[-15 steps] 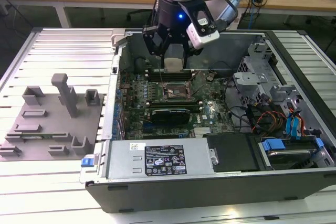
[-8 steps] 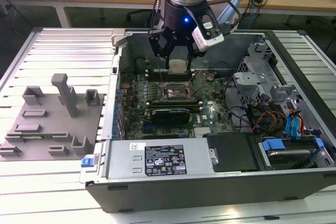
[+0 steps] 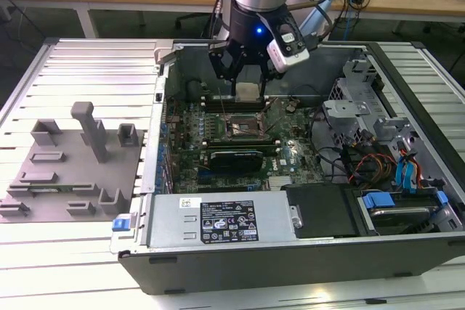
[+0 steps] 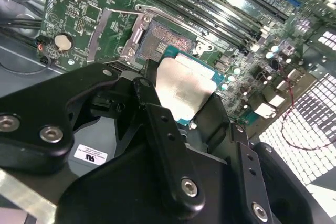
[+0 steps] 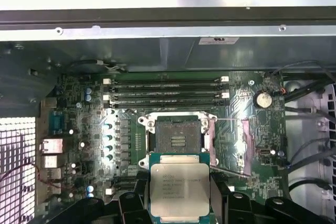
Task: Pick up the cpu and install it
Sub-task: 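Pick up the cpu and move it towards the insertion slot, then place the cpu into insertion slot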
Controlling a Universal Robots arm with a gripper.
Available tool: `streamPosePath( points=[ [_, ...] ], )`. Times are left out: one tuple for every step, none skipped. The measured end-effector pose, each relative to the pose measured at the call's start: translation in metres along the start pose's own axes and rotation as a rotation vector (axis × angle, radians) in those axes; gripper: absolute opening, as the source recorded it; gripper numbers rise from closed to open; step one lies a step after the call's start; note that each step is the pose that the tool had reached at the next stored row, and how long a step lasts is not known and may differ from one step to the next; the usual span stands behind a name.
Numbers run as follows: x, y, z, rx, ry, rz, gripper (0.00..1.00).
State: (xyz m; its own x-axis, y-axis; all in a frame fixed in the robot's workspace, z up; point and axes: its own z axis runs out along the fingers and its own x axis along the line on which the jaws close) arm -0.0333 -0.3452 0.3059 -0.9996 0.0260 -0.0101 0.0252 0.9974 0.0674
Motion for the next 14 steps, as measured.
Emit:
streamPosePath(
  points=[
    [-0.0001, 0.0002, 0.0012, 0.0001, 0.0, 0.0, 0.55],
    [-0.0002, 0.0003, 0.0028, 0.0003, 0.0001, 0.0, 0.55],
    [-0.0002, 0.0003, 0.0038, 0.0002, 0.0001, 0.0, 0.55],
    [-0.0002, 0.0003, 0.0038, 0.0003, 0.0002, 0.0, 0.55],
    [-0.0002, 0.0003, 0.0038, 0.0003, 0.0002, 0.0, 0.55],
    [-0.0003, 0.0003, 0.0038, 0.0003, 0.0002, 0.0, 0.55],
    [-0.0003, 0.0003, 0.0038, 0.0002, 0.0002, 0.0, 0.55],
    [-0.0004, 0.0003, 0.0039, 0.0001, 0.0001, 0.0, 0.55],
    [-0.0005, 0.0003, 0.0039, 0.0001, 0.0001, 0.0, 0.55],
    [-0.0005, 0.0003, 0.0039, 0.0001, 0.0001, 0.0, 0.55],
    [-0.0005, 0.0003, 0.0039, 0.0001, 0.0001, 0.0, 0.55],
    [-0.0005, 0.0003, 0.0039, 0.0001, 0.0001, 0.0, 0.55],
    [-0.0005, 0.0003, 0.0039, 0.0001, 0.0001, 0.0, 0.55],
    [-0.0006, 0.0003, 0.0039, 0.0001, 0.0001, 0.0, 0.55]
  ],
)
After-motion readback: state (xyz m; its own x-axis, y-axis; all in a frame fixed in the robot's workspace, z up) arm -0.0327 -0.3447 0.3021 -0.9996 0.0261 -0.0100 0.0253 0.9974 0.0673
